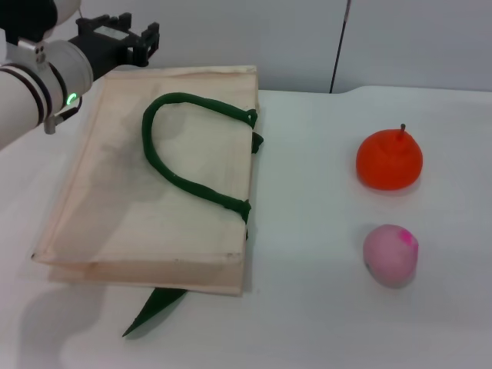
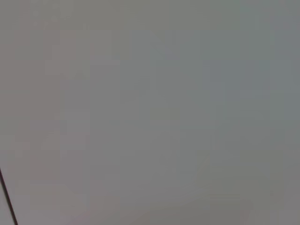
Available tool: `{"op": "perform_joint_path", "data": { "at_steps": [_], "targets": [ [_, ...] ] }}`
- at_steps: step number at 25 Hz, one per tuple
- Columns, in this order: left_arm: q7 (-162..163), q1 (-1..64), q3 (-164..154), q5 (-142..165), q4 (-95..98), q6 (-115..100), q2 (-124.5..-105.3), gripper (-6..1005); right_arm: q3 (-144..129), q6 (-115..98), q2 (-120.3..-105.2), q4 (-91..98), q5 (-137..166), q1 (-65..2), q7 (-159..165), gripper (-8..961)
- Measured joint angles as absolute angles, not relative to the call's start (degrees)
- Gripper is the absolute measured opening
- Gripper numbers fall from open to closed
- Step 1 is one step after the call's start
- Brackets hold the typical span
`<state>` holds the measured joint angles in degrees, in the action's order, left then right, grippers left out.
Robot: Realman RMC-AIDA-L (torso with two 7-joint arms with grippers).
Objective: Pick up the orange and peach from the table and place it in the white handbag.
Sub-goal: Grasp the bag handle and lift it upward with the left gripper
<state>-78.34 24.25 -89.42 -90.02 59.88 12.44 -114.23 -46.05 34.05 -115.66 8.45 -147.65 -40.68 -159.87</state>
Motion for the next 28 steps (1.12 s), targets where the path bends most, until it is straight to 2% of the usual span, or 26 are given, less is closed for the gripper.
{"op": "perform_joint_path", "data": {
  "at_steps": [2, 7, 16, 28],
  "targets": [
    [-72.58, 24.9, -88.32, -82.55, 59.39, 13.09, -114.35, 450, -46.05, 34.05, -115.66, 8.44, -147.65, -40.67, -159.87, 818],
    [-56.36, 25.88, -81.52, -61.04, 61.33, 19.6, -116.35, 449, -46.05, 34.05, -115.67, 8.43, -147.66, -40.65, -159.87, 818],
    [-33.4, 28.56, -76.72, -38.16, 67.76, 37.24, -116.25, 449, -46.05, 33.44, -115.67, 8.46, -147.66, -40.76, -159.89, 819],
    [-33.75, 34.14, -69.22, -31.44, 71.1, 57.36, -115.89, 418, -46.05, 33.39, -115.66, 8.43, -147.66, -40.94, -159.88, 819]
  ]
}}
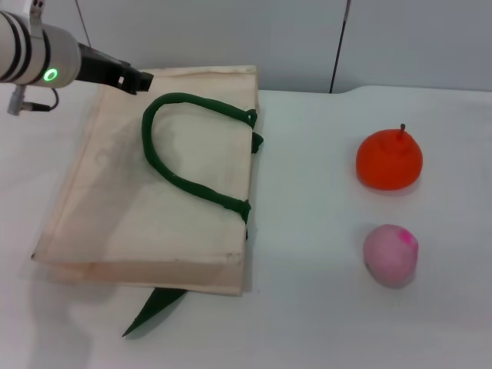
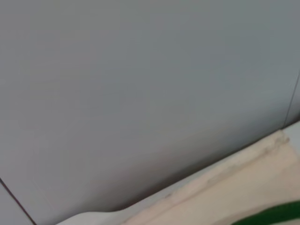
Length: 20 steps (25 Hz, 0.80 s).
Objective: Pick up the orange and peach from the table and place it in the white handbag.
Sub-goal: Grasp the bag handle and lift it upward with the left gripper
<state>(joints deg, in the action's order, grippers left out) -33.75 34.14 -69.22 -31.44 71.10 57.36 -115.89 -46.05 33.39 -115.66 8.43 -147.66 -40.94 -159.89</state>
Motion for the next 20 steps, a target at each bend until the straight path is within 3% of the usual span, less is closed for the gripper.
{"op": "perform_joint_path", "data": {
  "at_steps": [20],
  "targets": [
    [-48.67, 38.53, -67.35, -24.76, 65.4, 58.58, -116.25, 396, -46.29, 33.4, -115.75, 8.44, -147.65, -41.69, -159.87, 820]
  ]
}}
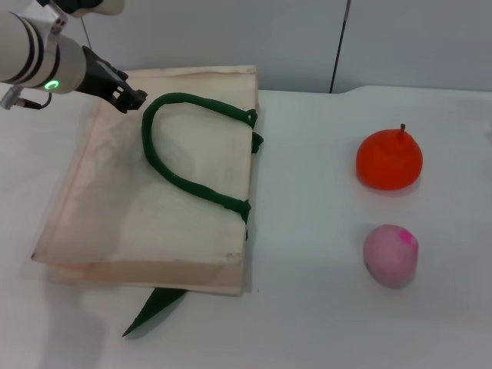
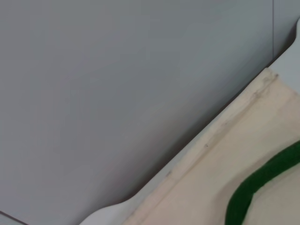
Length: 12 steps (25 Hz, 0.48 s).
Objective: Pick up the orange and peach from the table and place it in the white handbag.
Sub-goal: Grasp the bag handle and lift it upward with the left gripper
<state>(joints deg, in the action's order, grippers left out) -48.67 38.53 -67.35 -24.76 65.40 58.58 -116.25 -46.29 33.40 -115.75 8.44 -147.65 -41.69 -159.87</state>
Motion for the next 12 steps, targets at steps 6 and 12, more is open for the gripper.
{"op": "perform_joint_path", "data": {
  "at_steps": [6, 12],
  "targets": [
    [-50.21, 39.02, -67.82, -24.79, 62.16, 54.63, -116.28, 385, -46.86, 33.4, -115.89, 8.44, -147.66, -41.76, -159.79, 820],
    [-49.98, 39.36, -72.2, -25.45, 60.34, 51.54, -116.35, 375, -46.84, 33.4, -115.93, 8.44, -147.65, -41.76, -159.78, 820]
  ]
}}
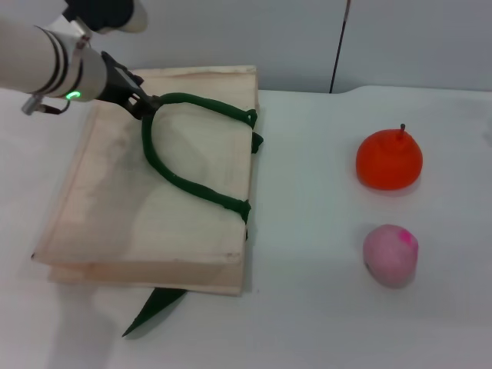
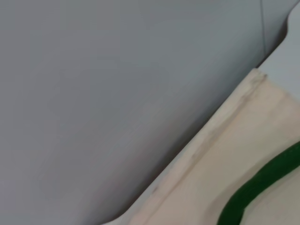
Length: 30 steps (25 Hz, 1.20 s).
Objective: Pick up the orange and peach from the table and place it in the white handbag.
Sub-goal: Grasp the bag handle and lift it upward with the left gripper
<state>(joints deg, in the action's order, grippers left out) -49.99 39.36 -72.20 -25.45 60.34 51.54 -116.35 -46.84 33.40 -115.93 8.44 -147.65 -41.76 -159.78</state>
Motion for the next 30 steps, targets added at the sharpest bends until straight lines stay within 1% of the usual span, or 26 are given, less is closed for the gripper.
{"op": "perform_joint_path", "data": {
  "at_steps": [5, 30],
  "targets": [
    [-48.82, 40.22, -75.05, -25.65, 58.83, 49.53, -116.46, 366, -46.84, 33.4, -115.93, 8.43, -147.65, -41.78, -159.78, 821],
    [-48.47, 40.27, -76.04, -26.35, 53.15, 41.77, -116.45, 321, -46.91, 33.88, -116.02, 7.71, -147.65, -42.57, -159.7, 822]
  ]
}}
